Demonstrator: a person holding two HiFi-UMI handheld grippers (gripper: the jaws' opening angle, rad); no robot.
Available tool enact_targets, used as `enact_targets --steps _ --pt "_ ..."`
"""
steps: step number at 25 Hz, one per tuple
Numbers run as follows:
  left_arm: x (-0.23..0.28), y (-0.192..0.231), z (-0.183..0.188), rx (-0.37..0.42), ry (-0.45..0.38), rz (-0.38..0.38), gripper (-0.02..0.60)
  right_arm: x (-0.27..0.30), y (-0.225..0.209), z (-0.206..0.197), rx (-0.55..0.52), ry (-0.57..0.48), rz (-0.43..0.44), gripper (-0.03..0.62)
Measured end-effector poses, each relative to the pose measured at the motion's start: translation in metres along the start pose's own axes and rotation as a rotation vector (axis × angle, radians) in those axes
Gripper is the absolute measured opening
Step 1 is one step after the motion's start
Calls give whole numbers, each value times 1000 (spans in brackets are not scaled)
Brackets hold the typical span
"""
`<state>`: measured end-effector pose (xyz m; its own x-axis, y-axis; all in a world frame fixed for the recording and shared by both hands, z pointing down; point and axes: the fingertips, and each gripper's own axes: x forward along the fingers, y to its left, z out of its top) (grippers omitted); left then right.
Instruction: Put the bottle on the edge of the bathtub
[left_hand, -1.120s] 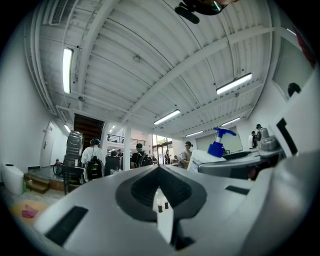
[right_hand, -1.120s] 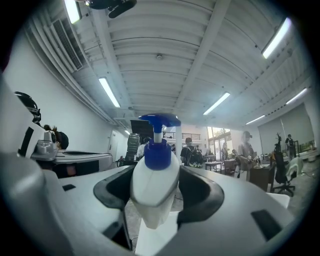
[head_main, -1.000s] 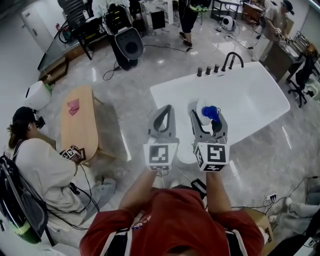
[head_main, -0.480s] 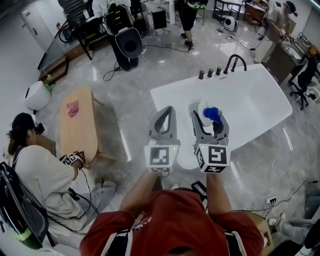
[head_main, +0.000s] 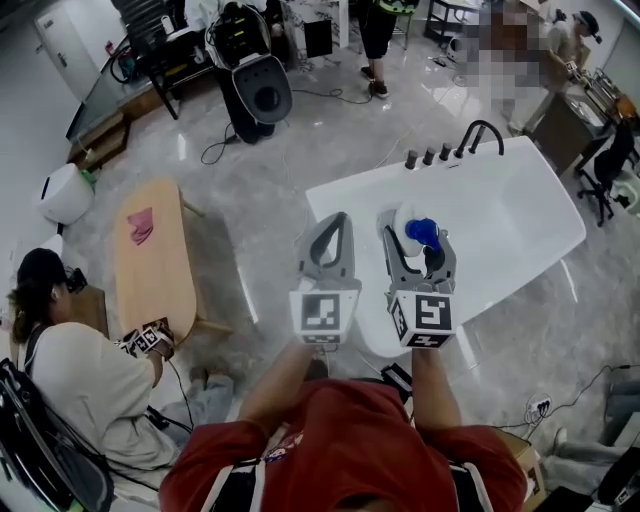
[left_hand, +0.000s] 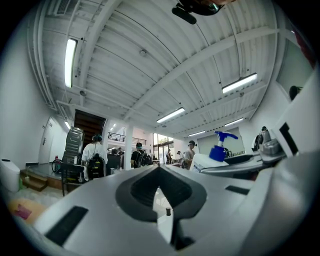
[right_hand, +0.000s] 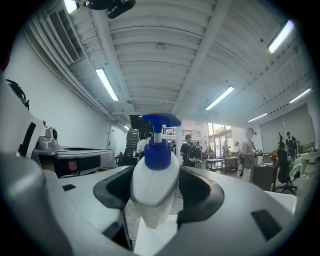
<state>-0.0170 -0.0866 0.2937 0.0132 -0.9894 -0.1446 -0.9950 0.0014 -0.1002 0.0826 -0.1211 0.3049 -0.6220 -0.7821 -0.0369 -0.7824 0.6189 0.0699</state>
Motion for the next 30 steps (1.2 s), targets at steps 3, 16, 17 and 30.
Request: enact_targets --steps 3,16,17,30 --pt "10 27 -3 -2 1 3 15 25 15 1 -6 8 4 275" --pt "41 141 -14 -2 -7 -8 15 122 80 13 -40 4 -19 275" --pt "43 147 -16 -5 -7 -13 15 126 83 13 -41 5 -26 275" --pt "58 179 -27 -45 -8 -48 15 151 100 9 -55 26 -72 275"
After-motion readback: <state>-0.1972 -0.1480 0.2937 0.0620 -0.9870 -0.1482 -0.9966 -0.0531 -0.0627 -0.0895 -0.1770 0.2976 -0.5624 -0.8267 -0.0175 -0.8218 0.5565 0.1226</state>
